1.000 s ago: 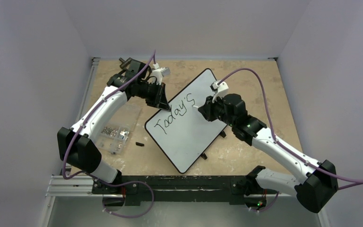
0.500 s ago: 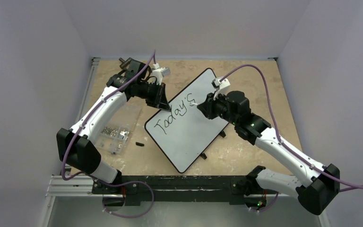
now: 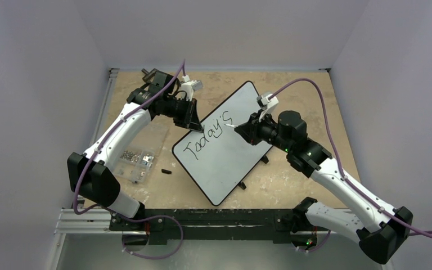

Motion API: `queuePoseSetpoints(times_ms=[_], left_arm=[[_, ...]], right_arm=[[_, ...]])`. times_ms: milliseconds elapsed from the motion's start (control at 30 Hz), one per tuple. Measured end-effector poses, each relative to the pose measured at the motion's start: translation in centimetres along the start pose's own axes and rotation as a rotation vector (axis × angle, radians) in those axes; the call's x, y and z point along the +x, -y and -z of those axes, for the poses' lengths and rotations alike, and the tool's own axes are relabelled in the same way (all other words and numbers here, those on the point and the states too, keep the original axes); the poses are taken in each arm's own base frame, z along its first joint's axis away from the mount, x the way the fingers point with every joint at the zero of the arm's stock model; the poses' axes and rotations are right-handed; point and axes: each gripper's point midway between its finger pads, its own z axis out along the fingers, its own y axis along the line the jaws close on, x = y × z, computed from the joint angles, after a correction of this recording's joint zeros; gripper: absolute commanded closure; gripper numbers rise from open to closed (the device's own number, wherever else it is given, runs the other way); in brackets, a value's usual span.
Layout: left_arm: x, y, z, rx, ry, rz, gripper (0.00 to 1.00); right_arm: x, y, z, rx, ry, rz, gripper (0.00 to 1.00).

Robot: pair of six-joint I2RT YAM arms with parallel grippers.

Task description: Write a sentence on the whiteboard

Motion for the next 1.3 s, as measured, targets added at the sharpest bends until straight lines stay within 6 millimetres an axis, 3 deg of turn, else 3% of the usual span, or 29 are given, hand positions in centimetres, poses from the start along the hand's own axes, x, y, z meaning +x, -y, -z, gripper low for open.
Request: queuePoseSetpoints(times_ms=[967,1300], left_arm=[[0.0,-0.2,0.0,-0.019,0.003,-0.004,1.00],[0.0,-0.2,0.0,-0.021,0.003,-0.004,1.00]], right_arm=[[6.4,-4.0,0.5,-0.288,-0.146,-0.008,1.00],[6.8,-6.7,0.7,-0.376,-0.133,0.055,1.00]])
